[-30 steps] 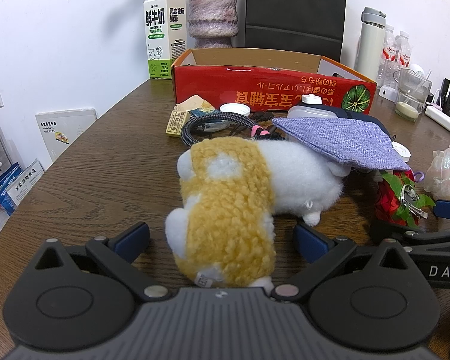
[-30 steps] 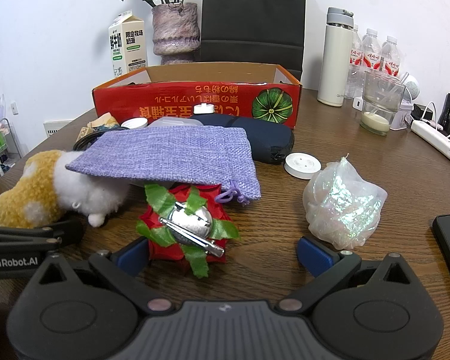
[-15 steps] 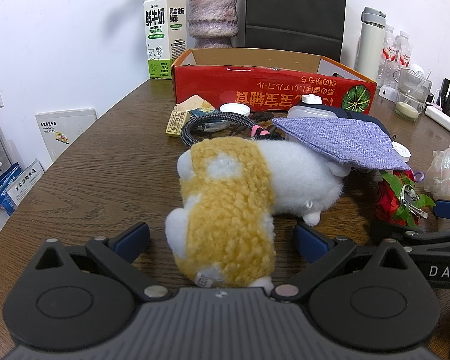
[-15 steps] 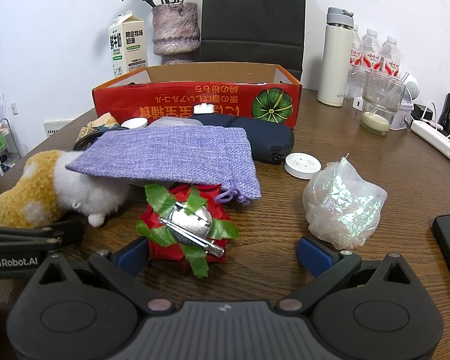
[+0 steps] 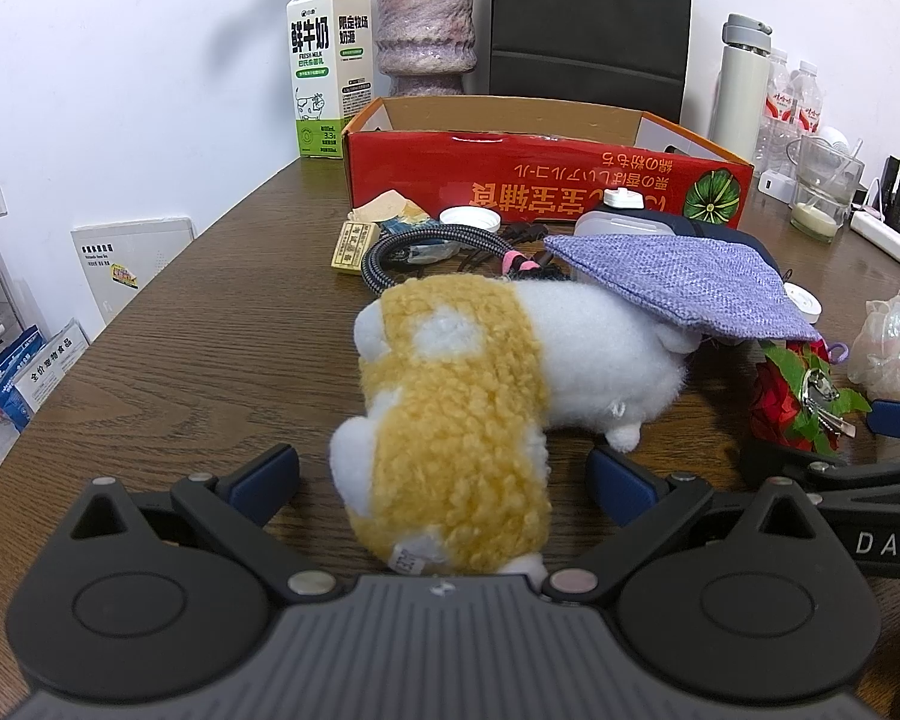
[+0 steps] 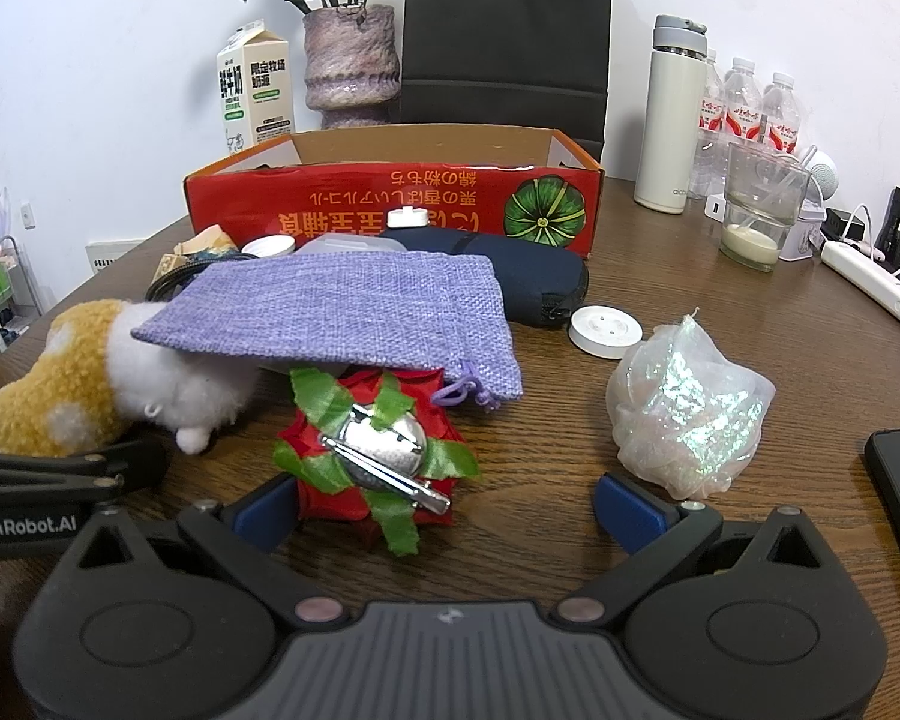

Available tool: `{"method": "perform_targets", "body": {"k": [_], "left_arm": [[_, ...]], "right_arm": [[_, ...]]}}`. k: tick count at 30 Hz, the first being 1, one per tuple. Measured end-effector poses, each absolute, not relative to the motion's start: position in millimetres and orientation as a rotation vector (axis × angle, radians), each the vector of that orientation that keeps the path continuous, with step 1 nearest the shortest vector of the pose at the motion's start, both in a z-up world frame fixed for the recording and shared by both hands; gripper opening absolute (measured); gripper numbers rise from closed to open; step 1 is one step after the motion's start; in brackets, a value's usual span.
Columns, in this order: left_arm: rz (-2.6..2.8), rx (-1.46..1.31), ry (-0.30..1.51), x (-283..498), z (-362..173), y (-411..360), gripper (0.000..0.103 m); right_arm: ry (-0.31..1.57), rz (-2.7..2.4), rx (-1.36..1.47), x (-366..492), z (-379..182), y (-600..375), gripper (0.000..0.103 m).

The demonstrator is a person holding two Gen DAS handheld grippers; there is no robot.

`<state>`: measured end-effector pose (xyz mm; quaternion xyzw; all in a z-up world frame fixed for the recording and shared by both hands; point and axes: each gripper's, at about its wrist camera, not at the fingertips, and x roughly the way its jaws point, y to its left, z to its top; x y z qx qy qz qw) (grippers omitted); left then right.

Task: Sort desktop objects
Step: 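Reach the left gripper to the plush toy and the right gripper to the iridescent bag, then carry the plush toy with the left gripper while the right gripper carries the iridescent bag into the red box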

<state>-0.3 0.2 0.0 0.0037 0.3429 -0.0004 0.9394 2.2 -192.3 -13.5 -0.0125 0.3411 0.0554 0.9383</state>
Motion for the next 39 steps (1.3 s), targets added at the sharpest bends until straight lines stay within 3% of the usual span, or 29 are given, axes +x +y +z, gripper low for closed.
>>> {"method": "perform_targets", "body": {"k": [3,5,9,13,16,19,20,21,22,25,34,39], "left_arm": [[-0.049,0.001,0.678,-11,3,5,0.103],[-0.1,-0.024,0.631,-20,13,7,0.103],[-0.184,-0.017,0.537,-12,31,13,0.103],[-0.157,0.004,0.59,23,24,11,0.103],[-0.18,-0.037,0.627,26,23,12,0.103],[-0.17,-0.042,0.618,15,21,16,0.101],[-0.173,-0.043,0.622,9,20,18,0.1],[-0.175,-0.046,0.624,6,19,19,0.09],[-0.176,-0.051,0.631,5,17,21,0.066],[-0.177,-0.071,0.65,0,16,23,0.054],[-0.204,-0.123,0.466,-29,73,35,0.051],[-0.17,-0.132,0.363,15,117,49,0.052]], "right_arm": [[0.708,0.124,-0.043,-10,-10,-193,0.101],[0.676,0.15,-0.065,-28,-3,-197,0.094],[0.556,0.108,-0.057,-46,20,-223,0.094],[0.488,-0.011,0.005,-34,32,-253,0.093],[0.545,-0.051,0.063,-13,25,-272,0.077],[0.57,-0.022,0.082,-3,17,-276,0.072],[0.583,-0.021,0.08,0,14,-275,0.064],[0.596,-0.021,0.08,3,10,-273,0.057],[0.606,-0.019,0.086,5,7,-273,0.043],[0.6,-0.02,0.099,3,6,-269,0.039],[0.436,0.035,0.027,-19,66,-260,0.038],[0.36,0.103,-0.014,16,104,-250,0.039]]}}
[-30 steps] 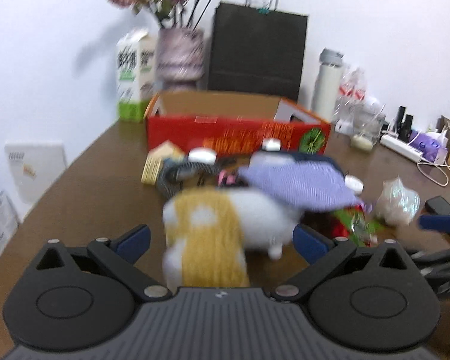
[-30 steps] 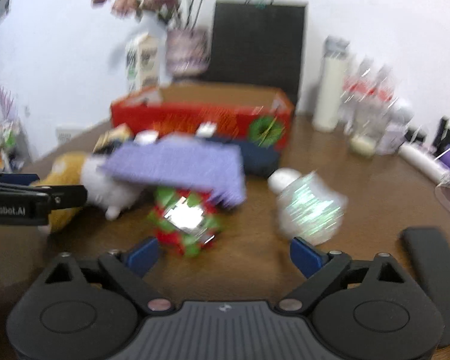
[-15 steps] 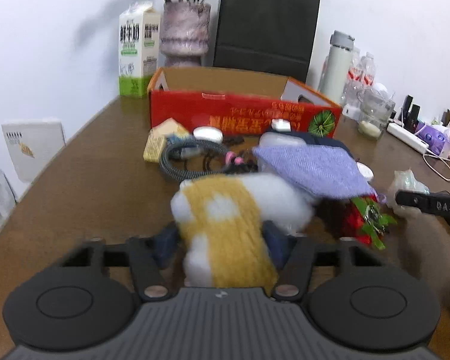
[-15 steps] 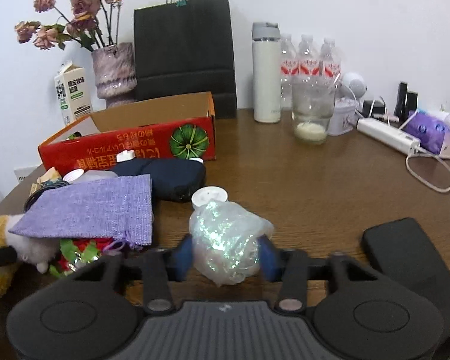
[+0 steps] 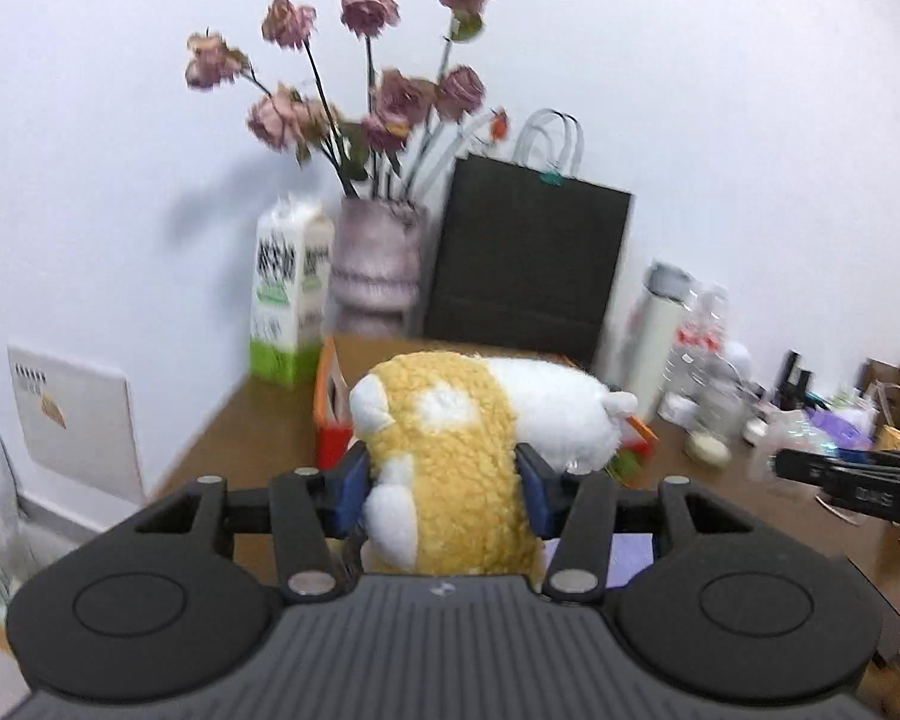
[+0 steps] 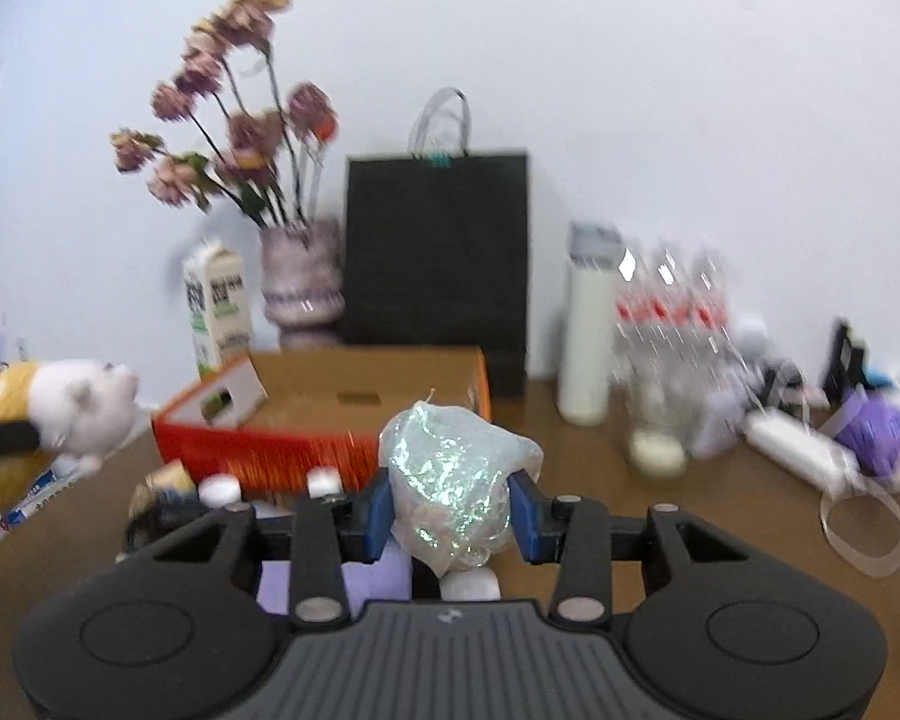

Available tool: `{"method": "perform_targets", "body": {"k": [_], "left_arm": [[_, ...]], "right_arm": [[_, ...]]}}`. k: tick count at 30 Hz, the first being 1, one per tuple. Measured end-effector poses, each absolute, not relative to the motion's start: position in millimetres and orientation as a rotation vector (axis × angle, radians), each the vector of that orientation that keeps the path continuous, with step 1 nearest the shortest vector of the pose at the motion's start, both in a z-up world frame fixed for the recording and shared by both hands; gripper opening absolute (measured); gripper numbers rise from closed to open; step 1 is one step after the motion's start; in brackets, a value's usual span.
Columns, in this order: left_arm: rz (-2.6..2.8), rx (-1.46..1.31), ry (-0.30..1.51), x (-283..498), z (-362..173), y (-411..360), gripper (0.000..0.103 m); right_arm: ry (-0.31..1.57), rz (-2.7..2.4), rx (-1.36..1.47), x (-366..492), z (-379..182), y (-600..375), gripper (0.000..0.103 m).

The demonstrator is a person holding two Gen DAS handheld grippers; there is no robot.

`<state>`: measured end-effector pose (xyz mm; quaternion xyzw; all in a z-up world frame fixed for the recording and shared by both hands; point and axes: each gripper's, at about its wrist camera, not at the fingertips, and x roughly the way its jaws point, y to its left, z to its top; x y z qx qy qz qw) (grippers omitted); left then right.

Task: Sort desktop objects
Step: 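Carry the plush toy with the left gripper while the right gripper carries the iridescent bag into the red box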

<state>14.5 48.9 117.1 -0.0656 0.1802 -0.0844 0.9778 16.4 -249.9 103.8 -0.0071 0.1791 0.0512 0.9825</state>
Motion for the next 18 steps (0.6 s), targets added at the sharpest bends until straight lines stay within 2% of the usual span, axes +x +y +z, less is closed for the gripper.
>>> {"method": "perform_targets", "body": {"k": [5,8,13,18], "left_arm": [[-0.133,-0.107,0.396,106,141,43,0.052],[-0.094,-0.079,0.446,175,136,33,0.052],[-0.03,-0.071,0.659,286,94,22,0.052],[0.033,0.044,0.744,343,64,16,0.052]], "right_arm": [[0.334,0.165,-0.014,92,152,-234,0.041],[0.405,0.232,-0.078,160,165,-219,0.041],[0.623,0.217,-0.188,276,134,-195,0.04],[0.812,0.176,-0.231,356,86,-186,0.04]]}}
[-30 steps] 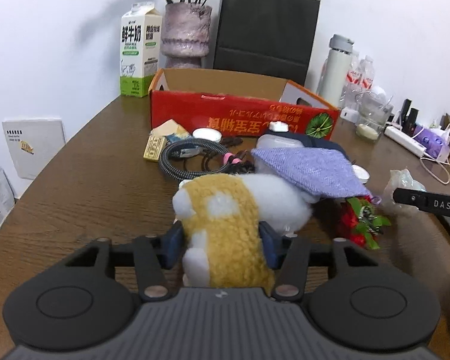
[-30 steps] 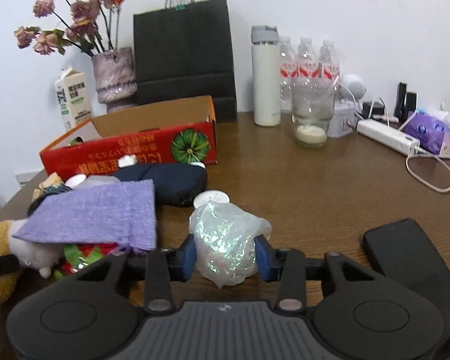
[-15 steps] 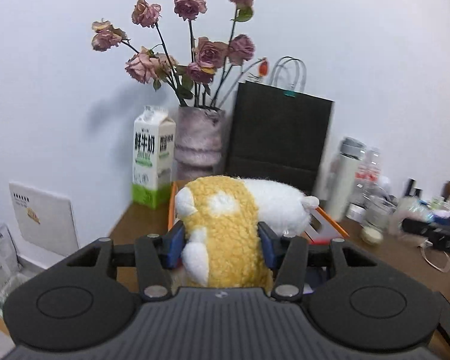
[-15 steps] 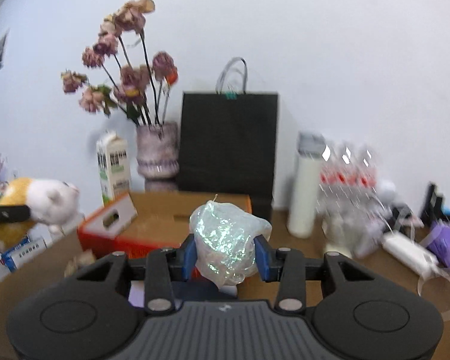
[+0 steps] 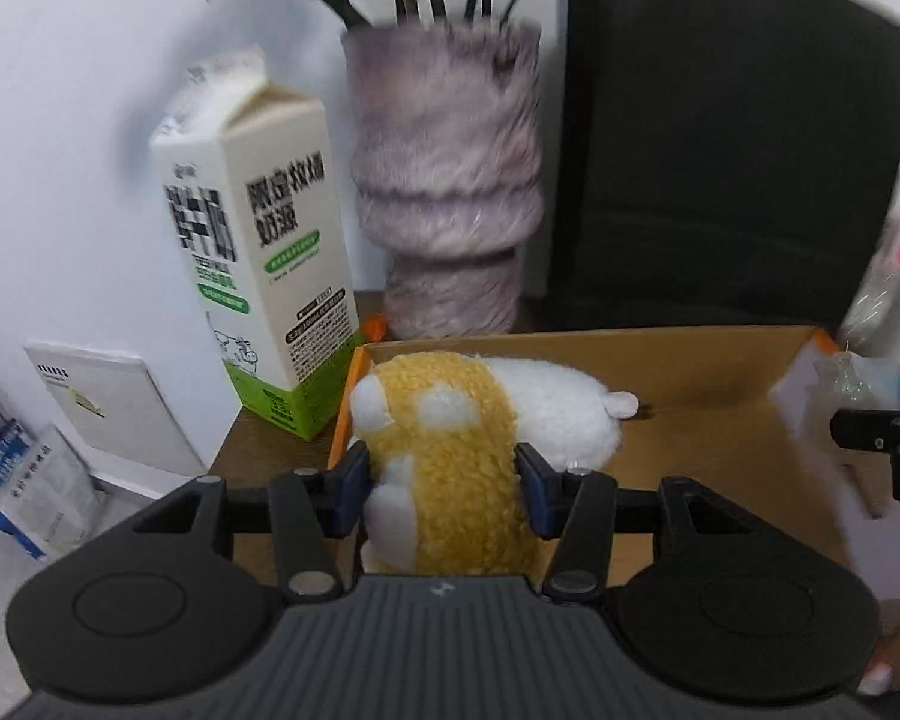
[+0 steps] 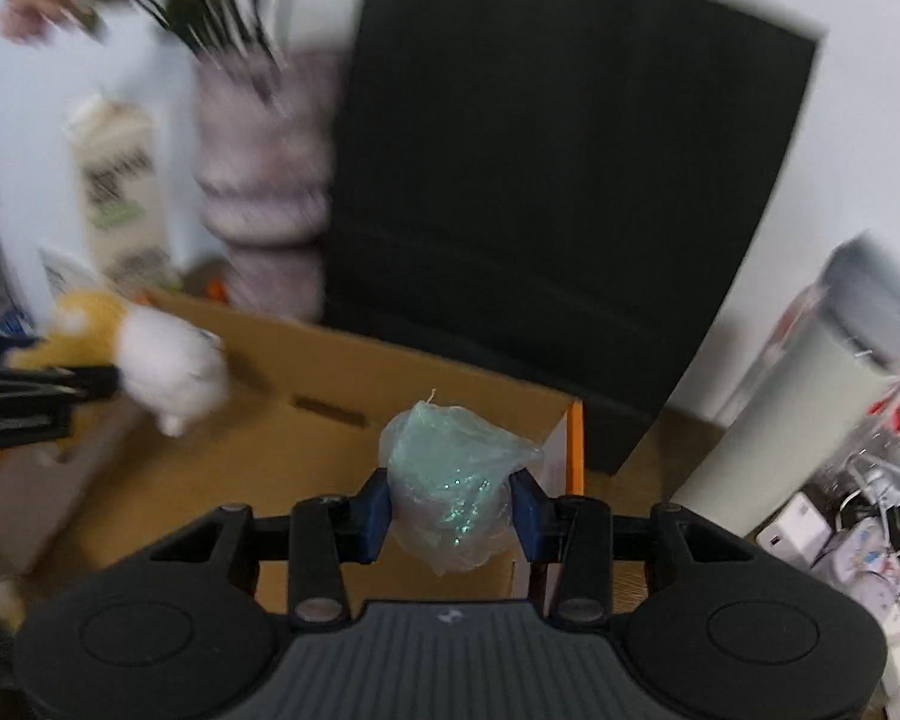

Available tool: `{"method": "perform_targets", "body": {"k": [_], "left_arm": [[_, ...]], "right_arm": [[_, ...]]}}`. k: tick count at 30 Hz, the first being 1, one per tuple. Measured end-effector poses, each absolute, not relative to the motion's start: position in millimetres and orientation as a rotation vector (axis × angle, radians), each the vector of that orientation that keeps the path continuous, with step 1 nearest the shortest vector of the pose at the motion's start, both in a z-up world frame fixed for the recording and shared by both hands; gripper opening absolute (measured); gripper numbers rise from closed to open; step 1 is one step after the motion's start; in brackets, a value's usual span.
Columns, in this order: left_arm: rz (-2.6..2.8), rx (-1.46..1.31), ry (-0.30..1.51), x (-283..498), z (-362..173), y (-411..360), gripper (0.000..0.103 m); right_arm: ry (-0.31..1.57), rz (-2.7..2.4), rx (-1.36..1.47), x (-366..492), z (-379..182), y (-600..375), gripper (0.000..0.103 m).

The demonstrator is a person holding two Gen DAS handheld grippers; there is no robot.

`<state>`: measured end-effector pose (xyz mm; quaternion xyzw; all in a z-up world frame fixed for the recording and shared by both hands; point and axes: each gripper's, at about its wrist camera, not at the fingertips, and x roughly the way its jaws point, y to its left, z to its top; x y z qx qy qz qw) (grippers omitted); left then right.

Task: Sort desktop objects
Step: 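Carry the plush toy with the left gripper while the right gripper carries the iridescent bag into the red box, then grasp the white earbud with the left gripper while the right gripper grasps the red bow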

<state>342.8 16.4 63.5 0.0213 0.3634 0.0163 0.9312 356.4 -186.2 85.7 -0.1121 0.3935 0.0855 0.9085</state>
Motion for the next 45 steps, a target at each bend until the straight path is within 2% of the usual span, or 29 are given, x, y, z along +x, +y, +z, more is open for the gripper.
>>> {"method": "perform_targets", "body": {"k": [5,6,8,9,12,16,23,27,31,38,40,41,45], "left_arm": [[0.018,0.011,0.82,365,43,22,0.056],[0.018,0.013,0.83,367,40,22,0.059],[0.02,0.01,0.837,372,37,22,0.072],[0.009,0.0,0.836,372,37,23,0.082],[-0.003,0.005,0.825,365,43,21,0.087],[0.006,0.022,0.774,351,69,21,0.098],[-0.005,-0.01,0.777,310,122,22,0.103],[-0.051,-0.074,0.835,277,135,25,0.103],[-0.024,-0.078,0.777,229,140,29,0.103],[-0.061,-0.07,0.582,120,122,38,0.103],[-0.096,-0.115,0.559,93,113,42,0.103],[-0.114,-0.14,0.548,78,107,43,0.103],[-0.076,-0.12,0.524,36,81,36,0.103]], "right_arm": [[0.911,0.17,-0.279,396,55,-174,0.041],[0.917,0.168,-0.292,399,51,-171,0.042],[0.939,0.163,-0.314,406,42,-168,0.052],[0.952,0.154,-0.32,409,39,-167,0.055],[0.939,0.143,-0.301,401,39,-170,0.06],[0.885,0.147,-0.228,382,69,-183,0.076],[0.913,0.21,-0.149,333,116,-193,0.077],[0.887,0.199,-0.142,292,139,-194,0.083],[0.811,0.187,-0.136,242,145,-192,0.086],[0.605,0.177,-0.074,127,128,-199,0.09],[0.568,0.178,-0.037,100,113,-202,0.095],[0.557,0.175,-0.023,91,103,-203,0.098],[0.579,0.116,-0.034,59,67,-202,0.097]]}}
